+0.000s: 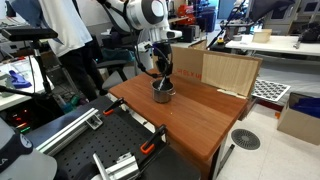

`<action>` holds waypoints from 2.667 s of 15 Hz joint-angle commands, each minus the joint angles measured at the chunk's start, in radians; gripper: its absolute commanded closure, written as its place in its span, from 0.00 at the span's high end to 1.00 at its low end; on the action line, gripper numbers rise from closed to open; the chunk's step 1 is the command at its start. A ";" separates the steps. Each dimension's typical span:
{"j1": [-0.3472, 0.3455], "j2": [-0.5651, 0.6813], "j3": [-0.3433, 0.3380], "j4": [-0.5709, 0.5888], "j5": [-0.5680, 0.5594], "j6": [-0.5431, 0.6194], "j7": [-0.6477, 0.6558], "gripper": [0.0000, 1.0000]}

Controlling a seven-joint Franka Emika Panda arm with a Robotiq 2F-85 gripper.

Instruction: Take out the marker from the silver pot

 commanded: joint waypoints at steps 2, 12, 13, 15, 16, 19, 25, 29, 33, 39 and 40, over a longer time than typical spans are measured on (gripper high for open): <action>0.020 0.015 -0.026 0.022 -0.002 -0.036 -0.001 0.06; 0.021 0.019 -0.032 0.027 -0.007 -0.078 -0.002 0.99; 0.020 0.012 -0.031 0.019 -0.006 -0.068 -0.005 1.00; 0.013 -0.014 -0.026 -0.008 0.000 -0.026 -0.017 1.00; 0.007 -0.026 -0.022 -0.019 0.008 -0.010 -0.029 1.00; -0.005 -0.060 -0.018 -0.052 0.018 0.058 -0.054 1.00; -0.004 -0.063 -0.021 -0.066 0.015 0.044 -0.069 1.00; -0.002 -0.052 -0.022 -0.073 0.012 0.047 -0.068 0.75; -0.001 -0.051 -0.021 -0.069 0.014 0.047 -0.069 0.51; -0.004 -0.049 -0.021 -0.059 0.018 0.038 -0.076 0.05; -0.005 -0.048 -0.021 -0.057 0.019 0.036 -0.079 0.01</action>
